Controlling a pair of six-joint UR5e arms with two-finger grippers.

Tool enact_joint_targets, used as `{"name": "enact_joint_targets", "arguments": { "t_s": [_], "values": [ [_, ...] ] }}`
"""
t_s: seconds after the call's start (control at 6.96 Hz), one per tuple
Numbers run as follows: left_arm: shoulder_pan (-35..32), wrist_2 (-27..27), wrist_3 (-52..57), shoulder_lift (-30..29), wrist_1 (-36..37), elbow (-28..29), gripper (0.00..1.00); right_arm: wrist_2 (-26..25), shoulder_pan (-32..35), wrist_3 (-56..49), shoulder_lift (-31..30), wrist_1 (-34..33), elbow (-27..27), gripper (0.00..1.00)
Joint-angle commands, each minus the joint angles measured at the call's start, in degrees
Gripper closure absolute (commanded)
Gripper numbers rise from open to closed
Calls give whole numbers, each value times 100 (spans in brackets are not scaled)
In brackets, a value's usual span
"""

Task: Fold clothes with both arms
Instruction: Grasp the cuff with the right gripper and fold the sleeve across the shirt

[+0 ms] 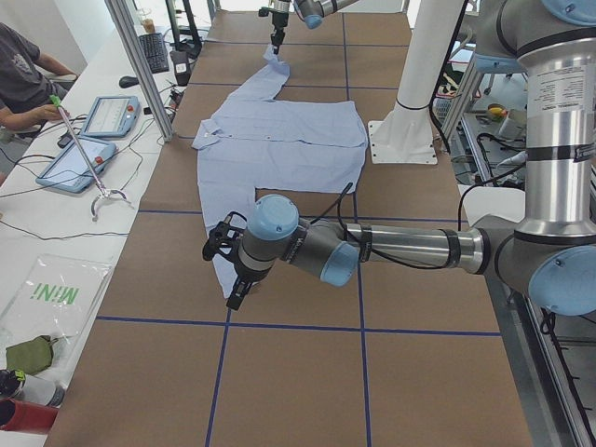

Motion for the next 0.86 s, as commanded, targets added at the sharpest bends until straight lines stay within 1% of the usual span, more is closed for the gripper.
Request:
{"name": "enact_joint_targets", "arguments": {
  "t_s": [0.0,0.14,0.29,0.43,0.57,0.72],
  "values": [
    [151,18,13,0,-148,3,0,-625,-805,647,1691,-1537,-26,100],
    [159,44,-21,8,-131,56,0,-1144,-1254,1111,2237,-1638,-200,100],
    [159,1,-39,0,-139,56,0,-1558,-1719,1777,3086,-1587,-785,100],
    [159,9,-65,0,-139,30,0,-2032,-2133,2175,3861,-1561,-1374,100],
    [159,62,-40,8,-148,21,0,-2332,-2337,2457,4503,-1456,-1997,100],
    [159,62,-31,9,-148,30,0,-2448,-2400,2617,4736,-985,-2465,100]
  ]
}}
